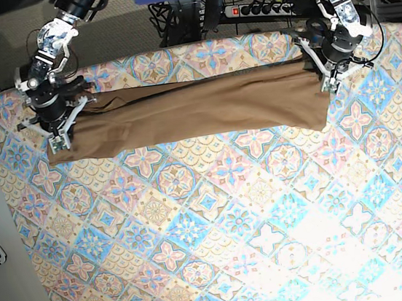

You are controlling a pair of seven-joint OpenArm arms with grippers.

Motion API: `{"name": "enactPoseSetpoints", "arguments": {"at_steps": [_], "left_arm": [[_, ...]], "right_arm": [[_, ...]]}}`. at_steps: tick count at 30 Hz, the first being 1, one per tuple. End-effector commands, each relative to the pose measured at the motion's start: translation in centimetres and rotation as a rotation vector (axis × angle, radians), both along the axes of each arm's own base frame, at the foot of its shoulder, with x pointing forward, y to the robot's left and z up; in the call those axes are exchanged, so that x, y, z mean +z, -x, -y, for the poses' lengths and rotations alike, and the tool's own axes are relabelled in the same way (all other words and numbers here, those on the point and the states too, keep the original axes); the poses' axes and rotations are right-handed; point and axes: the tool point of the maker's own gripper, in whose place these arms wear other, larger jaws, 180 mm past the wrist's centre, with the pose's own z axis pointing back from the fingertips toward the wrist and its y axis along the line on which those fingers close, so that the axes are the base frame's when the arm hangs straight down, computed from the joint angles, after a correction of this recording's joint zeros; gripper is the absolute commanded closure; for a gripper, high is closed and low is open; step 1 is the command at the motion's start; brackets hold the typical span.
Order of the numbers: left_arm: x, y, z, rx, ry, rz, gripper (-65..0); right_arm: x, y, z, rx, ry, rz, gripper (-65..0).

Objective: Layout the t-shirt on the table in an organized manner, then fold the t-shirt properly
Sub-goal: 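Lift the hem with both grippers and fold it onto the collar edge, then release the folded edge with the left gripper and regrasp the shirt end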

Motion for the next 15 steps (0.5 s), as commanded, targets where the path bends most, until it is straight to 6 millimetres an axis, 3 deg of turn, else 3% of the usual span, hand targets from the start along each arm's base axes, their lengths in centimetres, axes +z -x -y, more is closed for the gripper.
{"name": "enactPoseSetpoints", "arguments": {"at_steps": [1,3,9,12,15], "left_arm": [[0.7,-0.4,-0.4,0.0,-0.016,0.024,0.0],[0.4,0.1,-0.5,0.011,-0.021,-0.007,0.0],[0.5,-0.2,-0.6,0.028,-0.024,-0.023,-34.6],[1.1,-0.2,-1.0,0.072,0.0,0.006,-44.5],[3.6,-0.6,-1.6,0.152,0.066,0.115,-50.1]], "right_arm": [[1.0,-0.6,0.5,-0.005,0.014,0.041,0.0],[0.6,-0.2,0.4,-0.005,0.009,0.028,-0.5],[0.7,-0.3,0.4,-0.002,0.01,0.029,-26.6],[0.6,-0.2,0.4,-0.002,0.011,0.027,-35.0],[0.5,-0.1,0.4,-0.002,0.011,0.023,-39.6]]}}
